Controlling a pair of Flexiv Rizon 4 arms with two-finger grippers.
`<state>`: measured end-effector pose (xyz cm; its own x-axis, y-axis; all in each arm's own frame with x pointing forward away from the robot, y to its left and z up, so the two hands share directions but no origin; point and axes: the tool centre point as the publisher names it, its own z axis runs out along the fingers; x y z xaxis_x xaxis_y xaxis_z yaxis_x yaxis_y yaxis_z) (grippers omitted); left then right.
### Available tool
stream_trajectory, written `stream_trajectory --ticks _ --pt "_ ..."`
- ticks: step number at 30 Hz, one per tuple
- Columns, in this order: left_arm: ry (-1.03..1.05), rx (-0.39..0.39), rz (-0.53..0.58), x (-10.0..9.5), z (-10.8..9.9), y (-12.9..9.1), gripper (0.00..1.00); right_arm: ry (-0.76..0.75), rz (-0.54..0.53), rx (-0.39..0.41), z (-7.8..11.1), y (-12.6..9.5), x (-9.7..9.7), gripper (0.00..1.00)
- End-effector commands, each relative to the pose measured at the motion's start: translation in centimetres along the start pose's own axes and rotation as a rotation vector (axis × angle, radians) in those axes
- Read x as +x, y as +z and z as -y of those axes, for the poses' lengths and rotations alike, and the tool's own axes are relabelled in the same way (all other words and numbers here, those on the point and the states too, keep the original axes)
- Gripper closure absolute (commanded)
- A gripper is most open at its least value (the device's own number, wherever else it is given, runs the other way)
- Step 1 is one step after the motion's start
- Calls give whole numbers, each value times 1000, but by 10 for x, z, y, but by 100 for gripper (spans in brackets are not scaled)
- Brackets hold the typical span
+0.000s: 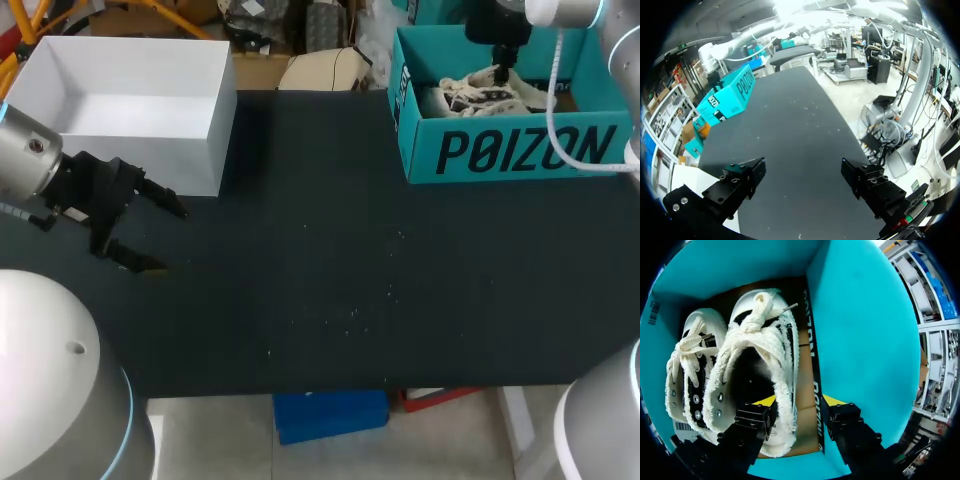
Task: Take the shoe out of the shoebox, open the shoe tongue, remove and reinsert the insole, then place the shoe into the shoebox
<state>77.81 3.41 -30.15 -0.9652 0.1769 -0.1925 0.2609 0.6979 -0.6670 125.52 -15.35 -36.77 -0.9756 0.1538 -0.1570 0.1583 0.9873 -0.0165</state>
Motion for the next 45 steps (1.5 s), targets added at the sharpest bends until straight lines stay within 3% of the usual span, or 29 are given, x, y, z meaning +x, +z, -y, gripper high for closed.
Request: stream_trajectory --ticks 1,6,8,9,10,14,16,18,21,25,27,36,39,40,45 --pt "0 -4 1 1 0 1 0 19 -7 14 6 -40 10 0" --pt "0 -4 1 1 0 1 0 55 18 24 10 -82 30 0" --pt "0 -4 1 1 0 1 0 64 21 26 9 -98 41 12" --pt "0 -4 1 1 0 1 0 72 23 24 8 -105 46 13" --pt "0 -4 1 1 0 1 0 74 25 25 6 -115 53 7" --pt "0 -4 1 1 0 1 0 78 25 22 -6 -144 73 8" --pt "0 -4 1 1 0 1 0 77 43 25 -13 -161 86 0" --pt "0 -4 1 1 0 1 0 72 61 41 -21 -177 99 8" --pt "0 -4 1 1 0 1 0 86 90 53 -31 -195 119 29" --pt "0 -4 1 1 0 1 0 107 151 52 -44 -217 157 21" --pt "0 -4 1 1 0 1 0 103 159 54 -51 -222 176 13" --pt "0 -4 1 1 0 1 0 143 134 34 -56 -224 266 16" --pt "0 -4 1 1 0 1 0 144 123 28 -56 -220 292 4" --pt "0 -4 1 1 0 1 0 139 121 29 -56 -219 300 0" --pt "0 -4 1 1 0 1 0 108 193 21 -58 -208 328 0"
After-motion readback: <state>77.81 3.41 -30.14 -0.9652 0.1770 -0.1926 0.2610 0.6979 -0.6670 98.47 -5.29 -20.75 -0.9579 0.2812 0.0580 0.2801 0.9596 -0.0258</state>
